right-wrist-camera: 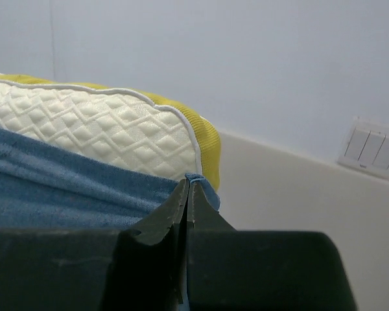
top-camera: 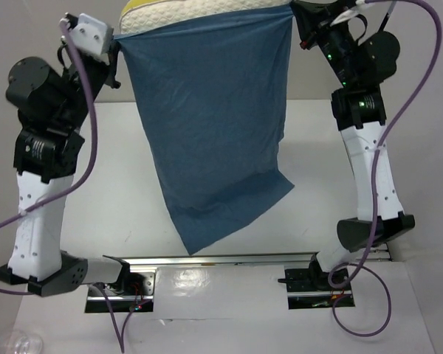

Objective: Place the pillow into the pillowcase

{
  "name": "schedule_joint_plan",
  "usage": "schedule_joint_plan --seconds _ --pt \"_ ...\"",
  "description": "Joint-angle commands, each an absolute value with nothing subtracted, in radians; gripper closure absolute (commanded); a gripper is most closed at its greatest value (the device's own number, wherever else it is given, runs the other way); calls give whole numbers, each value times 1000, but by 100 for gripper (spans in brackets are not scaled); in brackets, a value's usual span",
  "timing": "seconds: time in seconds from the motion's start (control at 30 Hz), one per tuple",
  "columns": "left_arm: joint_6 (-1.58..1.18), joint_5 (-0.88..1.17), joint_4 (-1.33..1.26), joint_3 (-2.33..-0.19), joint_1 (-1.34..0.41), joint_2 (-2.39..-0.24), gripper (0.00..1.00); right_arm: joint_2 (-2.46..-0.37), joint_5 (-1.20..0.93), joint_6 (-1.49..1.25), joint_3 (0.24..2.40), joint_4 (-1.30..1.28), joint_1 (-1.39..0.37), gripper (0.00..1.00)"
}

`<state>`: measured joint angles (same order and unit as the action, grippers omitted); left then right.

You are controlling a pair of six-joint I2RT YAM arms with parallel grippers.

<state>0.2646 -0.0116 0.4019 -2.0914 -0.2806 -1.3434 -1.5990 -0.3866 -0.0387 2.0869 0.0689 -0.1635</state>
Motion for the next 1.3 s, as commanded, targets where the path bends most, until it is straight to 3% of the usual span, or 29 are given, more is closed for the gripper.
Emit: schedule_joint_plan --seconds 0.0,0.1,0.2,0.3,0.5,0.63,0.8,0.97,1.13,1.27 --pt "295 32 225 -2006 -272 -1229 100 -1488 -357 9 1999 281 -152 100" --pt "263 87 292 -1930 -272 -1176 100 -1488 -451 40 1934 174 -152 100" --pt "178 69 538 -1970 -255 -1331 100 -1638 -478 -9 2019 -65 -125 100" --pt "178 33 369 -1866 -232 -1345 100 -1683 -433 -58 2019 19 -104 100" --pt "279 -49 267 -2019 -282 -1339 100 -1671 -445 -37 2203 144 -127 100" --pt "386 -72 112 -1948 -319 -1262 100 -1573 -445 54 2119 242 -158 100" --pt "336 -75 150 -2022 -319 -1253 100 -1494 -394 52 2053 322 -158 100" --pt "340 -87 138 -1786 -319 -1218 100 -1479 -362 103 1844 200 -158 100" --pt "300 -110 168 -2048 -319 -1279 100 -1448 -311 94 1936 347 -158 100" --pt "302 -71 155 -1739 -328 -1203 100 -1404 -385 94 1702 297 -179 100"
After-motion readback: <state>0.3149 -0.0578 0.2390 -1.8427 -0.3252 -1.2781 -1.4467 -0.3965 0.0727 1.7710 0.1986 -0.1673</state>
